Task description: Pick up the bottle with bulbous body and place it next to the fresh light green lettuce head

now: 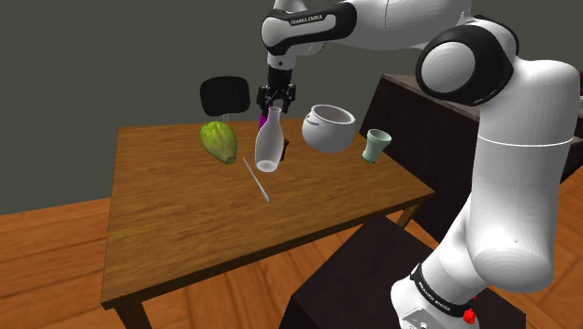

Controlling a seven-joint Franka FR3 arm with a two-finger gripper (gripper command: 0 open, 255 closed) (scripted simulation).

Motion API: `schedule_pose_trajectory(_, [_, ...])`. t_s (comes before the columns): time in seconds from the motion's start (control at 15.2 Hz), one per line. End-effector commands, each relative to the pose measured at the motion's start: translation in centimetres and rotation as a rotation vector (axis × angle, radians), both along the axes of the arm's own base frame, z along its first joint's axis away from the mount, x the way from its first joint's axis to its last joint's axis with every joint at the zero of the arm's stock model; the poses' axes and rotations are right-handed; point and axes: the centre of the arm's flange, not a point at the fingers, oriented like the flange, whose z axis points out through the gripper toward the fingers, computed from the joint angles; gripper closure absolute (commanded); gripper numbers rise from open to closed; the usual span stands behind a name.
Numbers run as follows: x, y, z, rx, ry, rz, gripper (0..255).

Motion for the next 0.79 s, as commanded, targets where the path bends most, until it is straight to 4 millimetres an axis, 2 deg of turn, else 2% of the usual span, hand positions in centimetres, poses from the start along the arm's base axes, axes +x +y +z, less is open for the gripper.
schedule_pose_trajectory(0.0, [0.0, 0.0, 1.3, 0.0, 0.0, 0.0, 0])
schedule_pose_trajectory(0.2, [0.2, 0.0, 5.0, 0.0, 0.0, 0.0, 0])
schedule_pose_trajectory(0.73, [0.2, 0.0, 5.0, 0.0, 0.0, 0.0, 0])
